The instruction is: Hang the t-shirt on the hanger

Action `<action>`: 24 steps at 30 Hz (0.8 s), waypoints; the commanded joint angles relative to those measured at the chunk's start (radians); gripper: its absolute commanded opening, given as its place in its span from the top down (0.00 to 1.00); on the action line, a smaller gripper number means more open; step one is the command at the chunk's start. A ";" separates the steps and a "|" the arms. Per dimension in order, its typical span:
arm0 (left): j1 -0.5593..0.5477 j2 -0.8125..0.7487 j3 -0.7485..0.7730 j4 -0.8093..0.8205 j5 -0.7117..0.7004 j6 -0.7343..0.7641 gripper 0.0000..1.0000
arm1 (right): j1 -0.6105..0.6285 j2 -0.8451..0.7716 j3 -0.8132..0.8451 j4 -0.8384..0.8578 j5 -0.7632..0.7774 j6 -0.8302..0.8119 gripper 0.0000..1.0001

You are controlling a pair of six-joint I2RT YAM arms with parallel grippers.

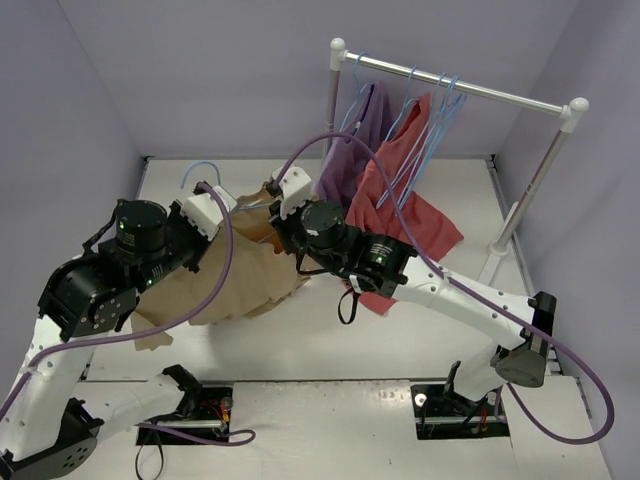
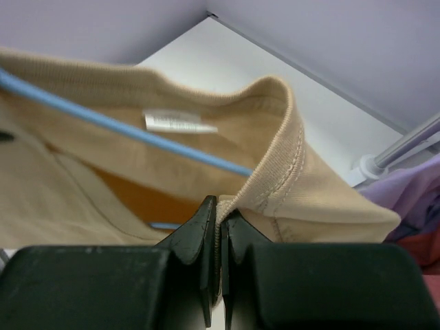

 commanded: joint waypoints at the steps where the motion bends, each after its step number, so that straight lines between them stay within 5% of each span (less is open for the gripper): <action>1: -0.047 -0.042 -0.049 0.102 0.053 -0.053 1.00 | 0.007 -0.009 0.067 0.063 0.056 -0.068 1.00; 11: -0.049 -0.236 -0.190 0.099 0.037 -0.002 1.00 | -0.023 -0.182 -0.077 0.057 0.112 -0.161 1.00; 24: -0.050 -0.193 -0.126 0.057 0.168 0.022 1.00 | -0.032 -0.199 -0.046 0.023 0.050 -0.247 1.00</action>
